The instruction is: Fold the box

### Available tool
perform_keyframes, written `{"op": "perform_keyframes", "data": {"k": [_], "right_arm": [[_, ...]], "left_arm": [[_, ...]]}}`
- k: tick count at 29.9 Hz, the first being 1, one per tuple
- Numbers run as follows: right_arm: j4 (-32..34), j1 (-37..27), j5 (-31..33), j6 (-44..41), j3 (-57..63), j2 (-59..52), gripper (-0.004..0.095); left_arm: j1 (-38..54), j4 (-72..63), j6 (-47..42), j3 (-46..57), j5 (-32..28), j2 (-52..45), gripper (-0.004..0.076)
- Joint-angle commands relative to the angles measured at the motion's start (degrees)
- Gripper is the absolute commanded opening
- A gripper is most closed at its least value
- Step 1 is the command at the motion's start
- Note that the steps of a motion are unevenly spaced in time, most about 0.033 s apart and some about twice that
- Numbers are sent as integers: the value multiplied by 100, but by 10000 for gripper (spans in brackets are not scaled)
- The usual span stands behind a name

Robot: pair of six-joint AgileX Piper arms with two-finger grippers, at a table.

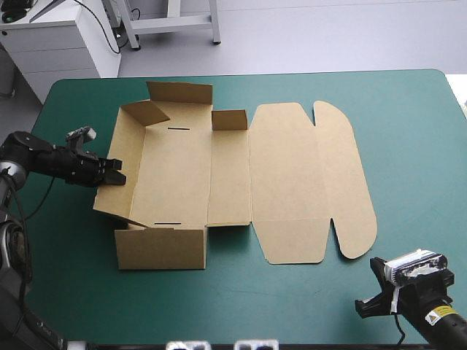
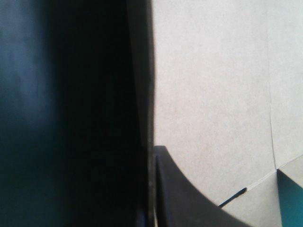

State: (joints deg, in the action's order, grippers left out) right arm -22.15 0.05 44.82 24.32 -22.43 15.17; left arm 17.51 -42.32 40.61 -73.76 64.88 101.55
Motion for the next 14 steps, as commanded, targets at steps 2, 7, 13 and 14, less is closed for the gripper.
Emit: {"op": "perform_keyframes", "data": {"k": [2,7,13,14], "right_arm": [[-118,7,-358,-3,-163,50,-20],[-118,7,-358,-3,-163,50,-20],[-118,7,-358,-3,-163,50,-20],[-118,7,-358,-3,-163,50,-20]], "left_arm": [[-595,516,735,-872,46,-577,-8],[-1566,1962,1166,-1610,-238,-794,-8],[-2500,2607,1202,-2195,-1116,-833,-8],[-2649,2720,1224,-2243,-1265,-833,-8]]}}
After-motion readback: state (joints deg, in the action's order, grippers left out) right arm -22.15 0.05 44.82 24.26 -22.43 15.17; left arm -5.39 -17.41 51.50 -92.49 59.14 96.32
